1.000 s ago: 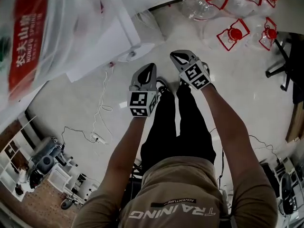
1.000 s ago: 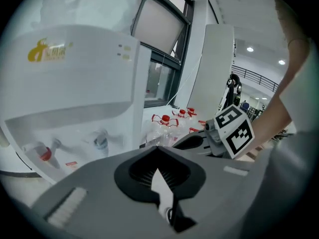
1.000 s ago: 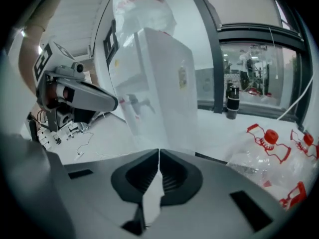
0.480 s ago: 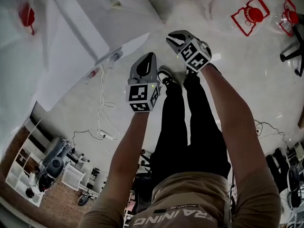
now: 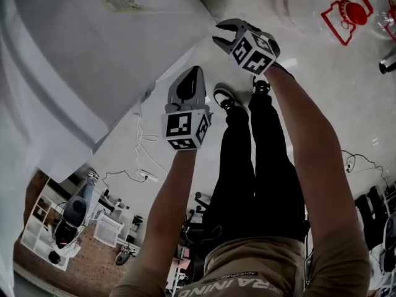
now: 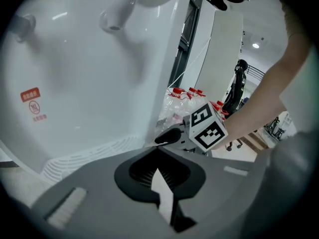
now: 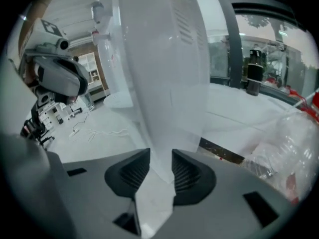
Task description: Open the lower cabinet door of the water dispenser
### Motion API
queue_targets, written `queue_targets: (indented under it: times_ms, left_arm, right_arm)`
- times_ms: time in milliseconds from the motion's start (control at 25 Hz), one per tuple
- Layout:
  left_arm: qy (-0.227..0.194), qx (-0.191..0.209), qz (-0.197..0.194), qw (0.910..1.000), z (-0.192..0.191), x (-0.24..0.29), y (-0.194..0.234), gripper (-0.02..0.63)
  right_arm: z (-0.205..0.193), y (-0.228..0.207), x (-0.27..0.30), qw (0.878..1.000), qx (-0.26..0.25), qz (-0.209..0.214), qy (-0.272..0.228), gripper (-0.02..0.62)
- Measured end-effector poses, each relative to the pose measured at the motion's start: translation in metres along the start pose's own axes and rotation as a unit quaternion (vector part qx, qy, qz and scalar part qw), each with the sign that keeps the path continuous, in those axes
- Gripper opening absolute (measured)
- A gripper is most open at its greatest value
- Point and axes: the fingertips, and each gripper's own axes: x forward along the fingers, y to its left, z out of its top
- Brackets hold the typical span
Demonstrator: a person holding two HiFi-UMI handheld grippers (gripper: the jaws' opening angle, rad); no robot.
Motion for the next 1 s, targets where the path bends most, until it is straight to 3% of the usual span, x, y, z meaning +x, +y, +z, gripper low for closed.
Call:
queue_targets:
  times_ms: [160,600,840,1000]
  left_arm:
    - [0.005,0.005,0.0,1.0,-0.007,0.001,0.011,0.002]
    - [0.022,-0.016,-0.013,0.9995,-0.031,0.012,0.012,0.002]
    - [0.026,-0.017,-0.016,0.9994,-0.038,0.01,0.017,0.002]
    - [0.029,-0.016,-0.015,0.9993,-0.045,0.012,0.023,0.002]
  right_arm:
    - [0.0,0.004,0.02,0.999,-0.038,0.021,0.012,0.129]
    - [-0.011,0.002,0.045,0.999,-0.037,0.026,0.018,0.132]
    - [-0.009,0.007,0.054,0.997,-0.066,0.036,0.022,0.133]
    - [-0.008,0.008,0.054,0.998,-0.047,0.033,0.021,0.133]
